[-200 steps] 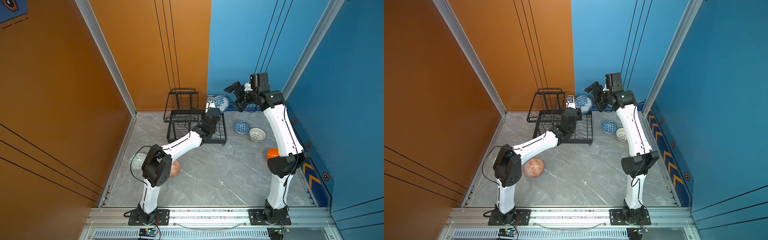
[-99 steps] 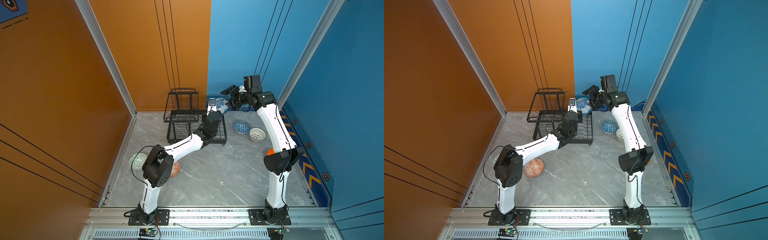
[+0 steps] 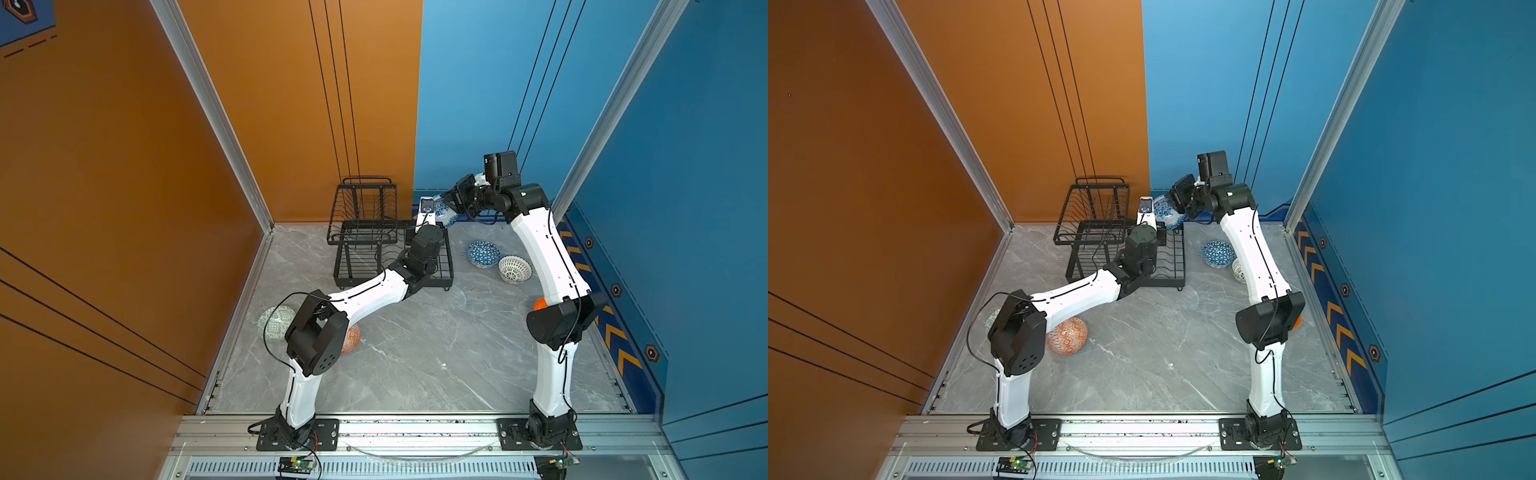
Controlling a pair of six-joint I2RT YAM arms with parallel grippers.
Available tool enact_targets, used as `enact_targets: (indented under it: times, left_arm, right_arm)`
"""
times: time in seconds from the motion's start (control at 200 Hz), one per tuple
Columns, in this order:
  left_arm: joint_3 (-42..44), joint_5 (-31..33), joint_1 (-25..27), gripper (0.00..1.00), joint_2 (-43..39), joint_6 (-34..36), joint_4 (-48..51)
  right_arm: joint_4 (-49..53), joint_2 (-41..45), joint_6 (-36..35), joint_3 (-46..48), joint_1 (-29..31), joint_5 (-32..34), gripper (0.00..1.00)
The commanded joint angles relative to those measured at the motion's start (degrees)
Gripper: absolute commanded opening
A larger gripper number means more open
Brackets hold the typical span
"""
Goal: Load the bowls into the dish rack
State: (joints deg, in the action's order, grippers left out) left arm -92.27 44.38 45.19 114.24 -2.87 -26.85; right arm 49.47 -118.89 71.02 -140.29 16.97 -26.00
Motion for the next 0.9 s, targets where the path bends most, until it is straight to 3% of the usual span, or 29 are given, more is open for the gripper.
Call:
enact_targets:
  times: [0.0, 0.2, 0.515, 0.896]
  left_arm:
    - [0.4, 0.2, 1.4, 0.0, -2.3, 1.6, -3.5]
    - [0.4, 0.9, 1.9, 0.0, -2.7, 3.4, -3.6]
    - [-1.1, 2.2, 3.2, 0.0, -2.2, 4.4, -4.3]
    - [-1.2, 3.1, 4.7, 0.0, -2.3, 4.5, -4.3]
  right_arm:
    - [-1.1, -1.4, -2.4, 0.6, 0.0, 0.4, 0.06]
    - [-1.1, -1.6, -2.5, 0.7, 0.2, 0.3, 0.03]
    - [-1.1, -2.7, -0.7, 0.8, 0.2, 1.5, 0.05]
    - [-1.3, -4.4, 1.4, 0.6, -0.1, 1.7, 0.16]
